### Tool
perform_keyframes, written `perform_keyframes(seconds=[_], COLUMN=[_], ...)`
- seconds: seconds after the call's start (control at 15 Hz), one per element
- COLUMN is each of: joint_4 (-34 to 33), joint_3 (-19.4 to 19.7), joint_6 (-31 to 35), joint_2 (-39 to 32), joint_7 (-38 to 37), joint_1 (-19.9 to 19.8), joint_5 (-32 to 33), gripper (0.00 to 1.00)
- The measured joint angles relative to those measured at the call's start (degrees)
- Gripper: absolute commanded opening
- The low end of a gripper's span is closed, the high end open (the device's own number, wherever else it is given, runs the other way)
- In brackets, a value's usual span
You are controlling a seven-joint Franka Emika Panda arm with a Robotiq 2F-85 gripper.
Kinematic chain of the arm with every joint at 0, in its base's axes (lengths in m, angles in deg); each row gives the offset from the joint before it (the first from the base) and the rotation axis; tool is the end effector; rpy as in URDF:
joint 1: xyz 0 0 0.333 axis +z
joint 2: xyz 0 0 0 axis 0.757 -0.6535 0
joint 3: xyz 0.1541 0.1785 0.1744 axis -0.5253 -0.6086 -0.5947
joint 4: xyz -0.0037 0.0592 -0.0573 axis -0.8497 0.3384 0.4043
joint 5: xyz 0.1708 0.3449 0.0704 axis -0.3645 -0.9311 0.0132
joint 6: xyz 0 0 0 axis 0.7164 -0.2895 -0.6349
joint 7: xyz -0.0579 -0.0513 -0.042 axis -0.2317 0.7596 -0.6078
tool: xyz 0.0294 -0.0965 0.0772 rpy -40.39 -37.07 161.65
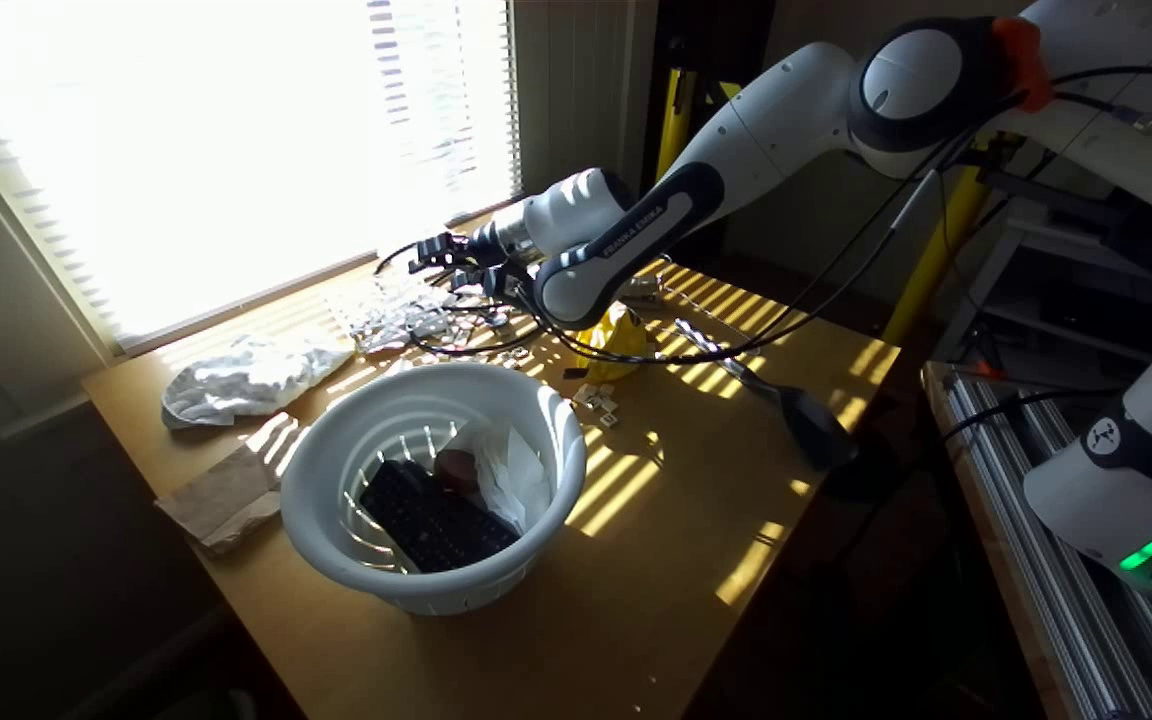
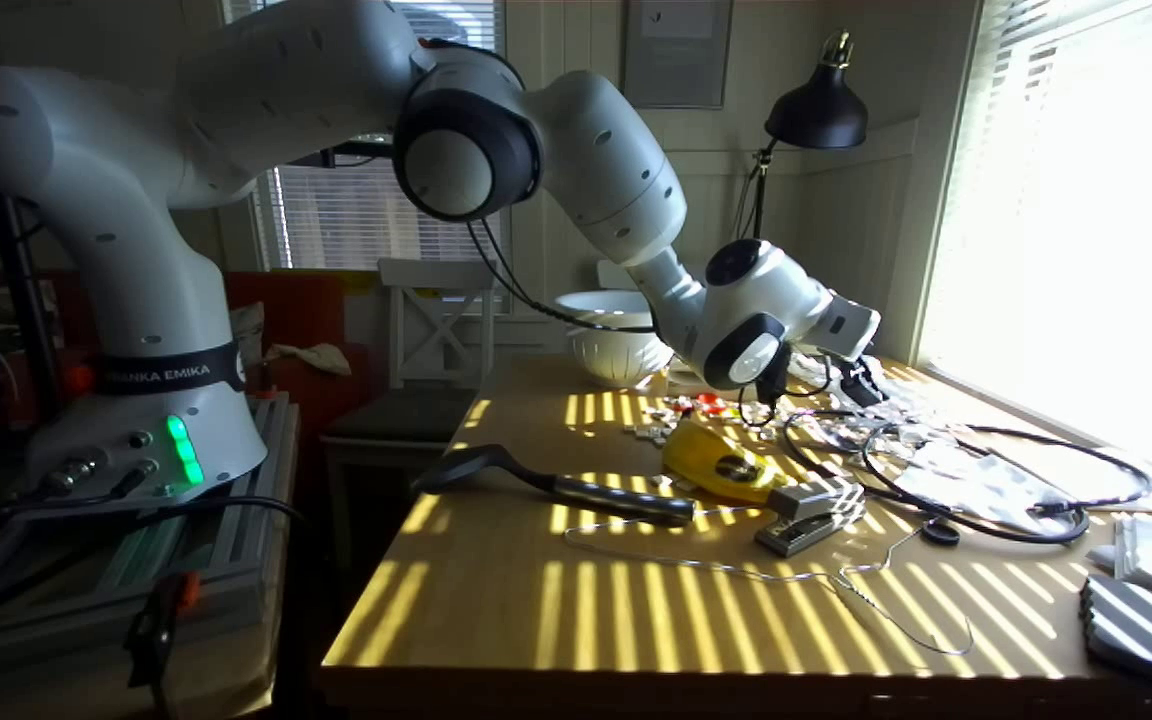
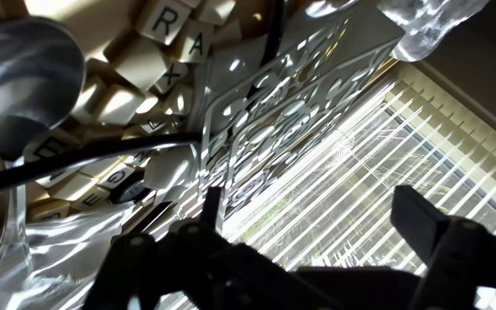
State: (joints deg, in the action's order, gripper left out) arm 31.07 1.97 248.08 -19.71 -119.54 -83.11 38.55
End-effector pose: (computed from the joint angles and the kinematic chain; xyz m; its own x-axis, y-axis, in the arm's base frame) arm 0.7405 -0.1742 0.1298 0.3395 -0.7301 0.5930 -0.3520 -0.6832 -0.6398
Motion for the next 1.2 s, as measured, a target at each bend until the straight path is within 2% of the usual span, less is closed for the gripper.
perform_keyframes(seconds=[0.27, 0.4, 0.47, 0.73, 0.8, 1.0, 1.2], joint_4=[-0.81, -1.70, -2.27, -6.58, -7.03, -7.63, -8.64], joint_3=[-3.89, -4.01, -2.78, 11.81, 13.40, 13.03, 11.70], joint_6=[-3.75, -4.79, -4.83, -4.19, -4.48, -5.40, -6.34], joint_2=[-1.04, -1.50, -1.41, -0.29, -0.31, -0.60, -1.16], joint_7=[-0.18, -1.37, -0.96, -5.00, -4.41, 0.12, 0.52], joint_1=[-1.18, -1.05, -0.19, 9.04, 10.49, 12.20, 12.43], joint_5=[-0.02, -1.29, -5.13, -18.60, -21.47, -26.23, -25.99], gripper=[1.00, 1.00, 1.00, 1.00, 1.00, 1.00, 1.00])
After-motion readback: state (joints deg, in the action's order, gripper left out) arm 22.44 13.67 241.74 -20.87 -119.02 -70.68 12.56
